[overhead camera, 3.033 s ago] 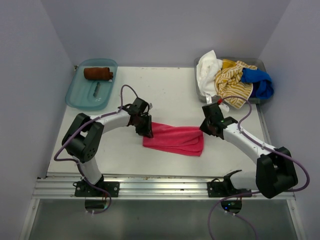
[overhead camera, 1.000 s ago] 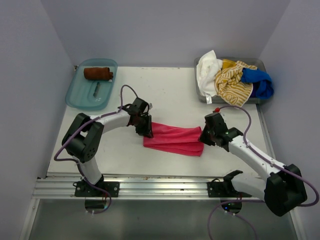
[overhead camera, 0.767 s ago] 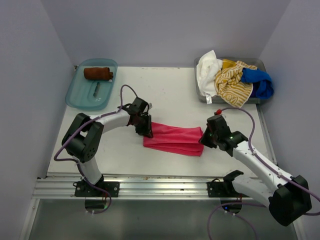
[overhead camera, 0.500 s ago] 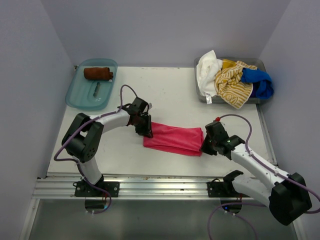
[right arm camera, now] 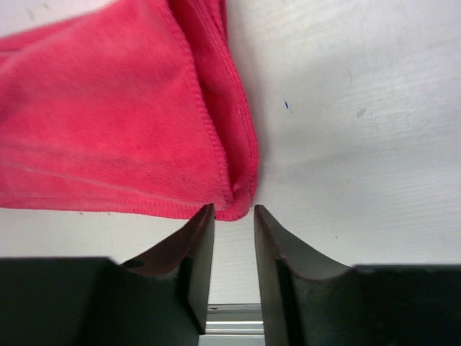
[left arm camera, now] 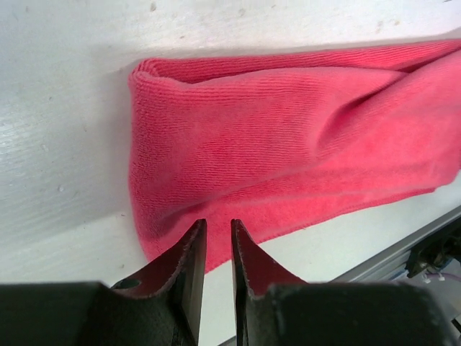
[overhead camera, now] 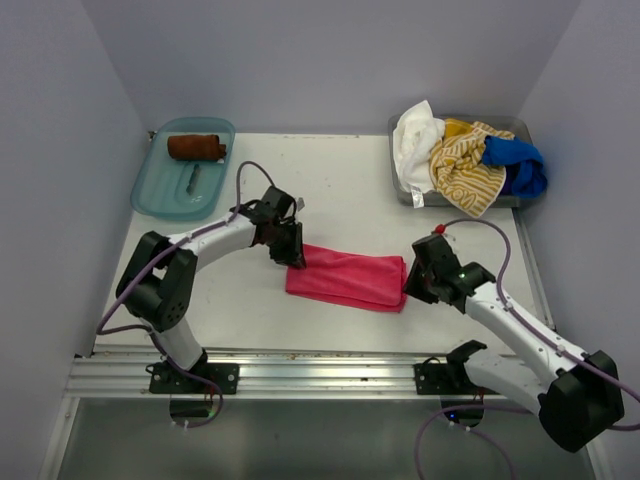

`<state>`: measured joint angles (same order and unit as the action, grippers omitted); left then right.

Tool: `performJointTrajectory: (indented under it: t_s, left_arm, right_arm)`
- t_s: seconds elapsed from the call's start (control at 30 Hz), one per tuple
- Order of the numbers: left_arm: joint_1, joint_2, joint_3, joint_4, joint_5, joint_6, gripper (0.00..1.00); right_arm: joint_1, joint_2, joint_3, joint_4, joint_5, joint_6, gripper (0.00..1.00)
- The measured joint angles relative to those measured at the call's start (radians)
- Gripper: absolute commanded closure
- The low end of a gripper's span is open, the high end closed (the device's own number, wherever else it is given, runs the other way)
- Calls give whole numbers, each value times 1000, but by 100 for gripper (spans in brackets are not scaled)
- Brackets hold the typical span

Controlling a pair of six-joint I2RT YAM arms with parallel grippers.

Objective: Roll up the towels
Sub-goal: Fold the towel

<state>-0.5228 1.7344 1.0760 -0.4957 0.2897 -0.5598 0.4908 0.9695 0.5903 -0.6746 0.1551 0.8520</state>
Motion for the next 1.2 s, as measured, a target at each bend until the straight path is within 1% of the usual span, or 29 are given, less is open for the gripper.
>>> performJointTrajectory:
  t_s: [0.07, 0.23, 0.43, 0.57, 0.7, 0.8, 0.97, 1.07, 1.2]
  left_arm:
    - [0, -19, 25, -14, 0, 5, 76]
    - [0, -15, 111, -21, -8, 16, 78]
    - [20, 135, 200, -13, -28, 31, 78]
    - [45, 209, 208, -18, -38, 33, 79]
    - [62, 217, 215, -14, -28, 33, 79]
    - [72, 217, 212, -8, -22, 32, 79]
    - [77, 208, 206, -5, -21, 30, 78]
    - [79, 180, 201, -17, -38, 31, 77]
    - [85, 132, 205, -23, -49, 34, 77]
  right_arm:
    - [0, 28, 55, -4, 21, -9, 77]
    - [-9, 188, 175, 58, 55, -38, 84]
    - [-38, 452, 270, 151, 55, -82, 87]
    - [-71, 539, 274, 188, 55, -102, 89]
    - [-104, 554, 246, 212, 66, -106, 90]
    - [-107, 554, 213, 232, 66, -103, 91]
    - [-106, 528, 210, 230, 65, -106, 90]
    - [-106, 479, 210, 209, 61, -111, 87]
    - [-88, 348, 210, 200, 51, -104, 82]
